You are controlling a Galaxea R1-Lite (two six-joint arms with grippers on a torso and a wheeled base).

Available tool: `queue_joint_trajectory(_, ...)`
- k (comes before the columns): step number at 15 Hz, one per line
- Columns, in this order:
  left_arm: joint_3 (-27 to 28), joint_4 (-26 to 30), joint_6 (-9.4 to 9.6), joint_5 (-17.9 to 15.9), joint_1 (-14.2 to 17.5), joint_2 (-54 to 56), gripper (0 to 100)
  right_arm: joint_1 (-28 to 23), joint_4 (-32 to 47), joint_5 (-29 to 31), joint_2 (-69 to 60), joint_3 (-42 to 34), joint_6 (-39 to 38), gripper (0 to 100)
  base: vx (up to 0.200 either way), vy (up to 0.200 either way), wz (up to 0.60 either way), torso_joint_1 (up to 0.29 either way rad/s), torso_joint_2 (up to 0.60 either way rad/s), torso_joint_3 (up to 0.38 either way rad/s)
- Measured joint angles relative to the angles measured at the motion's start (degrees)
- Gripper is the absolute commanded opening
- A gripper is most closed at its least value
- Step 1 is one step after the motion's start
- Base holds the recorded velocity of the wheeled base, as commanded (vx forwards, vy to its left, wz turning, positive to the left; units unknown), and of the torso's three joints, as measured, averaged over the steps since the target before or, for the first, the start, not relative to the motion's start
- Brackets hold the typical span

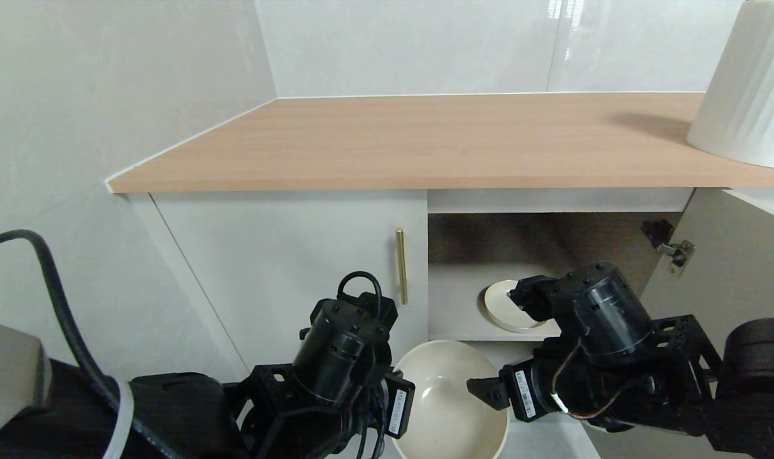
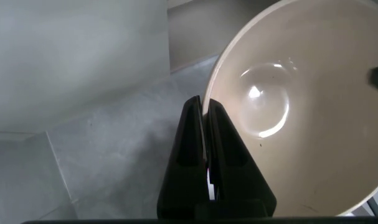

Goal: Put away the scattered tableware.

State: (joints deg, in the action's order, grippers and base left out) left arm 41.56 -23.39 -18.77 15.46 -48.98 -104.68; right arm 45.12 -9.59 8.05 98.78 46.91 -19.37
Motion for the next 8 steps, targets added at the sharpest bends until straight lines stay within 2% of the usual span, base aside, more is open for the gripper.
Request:
queue_joint_trajectory(3, 0.0, 0.0, -0.02, 0.0, -0.1, 0.0, 0, 0.0, -1.2, 0.0, 1.7, 0.1, -0.4, 100, 0.000, 0.000, 0.00, 0.000, 0.00, 0.000)
queue_joint_trajectory(4, 0.0, 0.0, -0.02, 0.0, 0.0, 0.0, 0, 0.0, -1.5, 0.0, 2.1, 0.1, -0.7, 0, 0.000, 0.000, 0.00, 0.000, 0.00, 0.000)
queue_joint_trajectory(8, -0.2, 0.1, 0.00, 0.0, -0.1, -0.1, 0, 0.1, -1.6, 0.0, 2.9, -0.1, -1.0, 0, 0.000, 0.000, 0.00, 0.000, 0.00, 0.000)
